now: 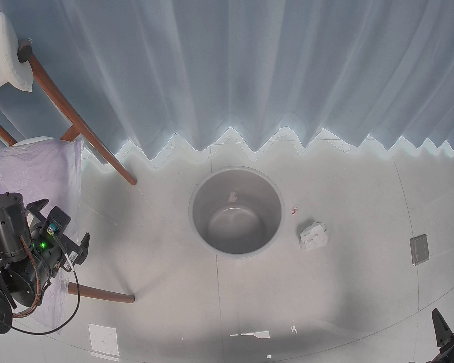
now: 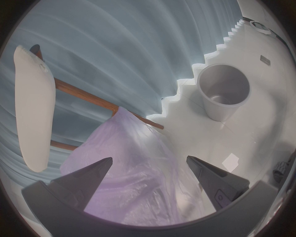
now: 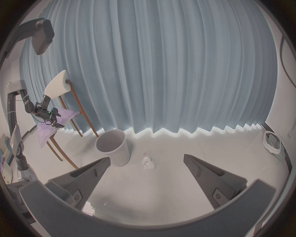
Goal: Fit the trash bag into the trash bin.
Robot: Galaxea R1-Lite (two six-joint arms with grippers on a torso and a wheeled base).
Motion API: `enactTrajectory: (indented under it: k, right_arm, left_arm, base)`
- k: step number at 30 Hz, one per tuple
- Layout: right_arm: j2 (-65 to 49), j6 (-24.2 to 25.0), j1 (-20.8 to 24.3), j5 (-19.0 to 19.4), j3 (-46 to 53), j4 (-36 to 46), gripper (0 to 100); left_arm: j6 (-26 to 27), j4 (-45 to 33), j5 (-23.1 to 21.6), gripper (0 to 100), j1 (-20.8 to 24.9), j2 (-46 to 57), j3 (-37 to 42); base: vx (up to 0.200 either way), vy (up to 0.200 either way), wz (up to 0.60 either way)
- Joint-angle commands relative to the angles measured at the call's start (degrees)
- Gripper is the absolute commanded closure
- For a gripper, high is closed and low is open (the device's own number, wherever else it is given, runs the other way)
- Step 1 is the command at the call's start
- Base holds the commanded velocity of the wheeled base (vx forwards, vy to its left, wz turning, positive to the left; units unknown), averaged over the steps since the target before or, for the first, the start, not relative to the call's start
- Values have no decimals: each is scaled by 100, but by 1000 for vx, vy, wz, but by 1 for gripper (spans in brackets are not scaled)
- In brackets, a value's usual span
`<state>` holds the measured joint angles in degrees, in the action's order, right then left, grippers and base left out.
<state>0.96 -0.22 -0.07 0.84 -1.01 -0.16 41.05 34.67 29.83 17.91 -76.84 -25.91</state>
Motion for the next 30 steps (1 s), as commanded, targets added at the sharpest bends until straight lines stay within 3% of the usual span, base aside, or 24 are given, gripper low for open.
enactTrajectory:
  k: [1, 10, 11, 19, 24, 30]
  right_arm:
    - [-96, -4, -1, 4, 101, -2, 0]
    - [-96, -4, -1, 4, 101, -2, 0]
    - [-96, -4, -1, 4, 101, -2, 0]
    - [-96, -4, -1, 4, 101, -2, 0]
    - [-96, -4, -1, -5, 101, -2, 0]
    - [-96, -4, -1, 4, 101, -2, 0]
  left_arm:
    - [264, 347, 23, 0, -191, -420, -2]
    - [360, 418, 14, 0, -446, -367, 50]
    - [369, 365, 14, 100, -490, -332, 59]
    - [325, 435, -21, 100, -727, -270, 103]
    - [290, 453, -355, 100, -762, -121, 77]
    - [-141, 119, -847, 100, -666, 600, 112]
  base:
    - [0, 0, 0]
    - [0, 0, 0]
    - [0, 0, 0]
    - [0, 0, 0]
    - [0, 0, 0]
    - [0, 0, 0]
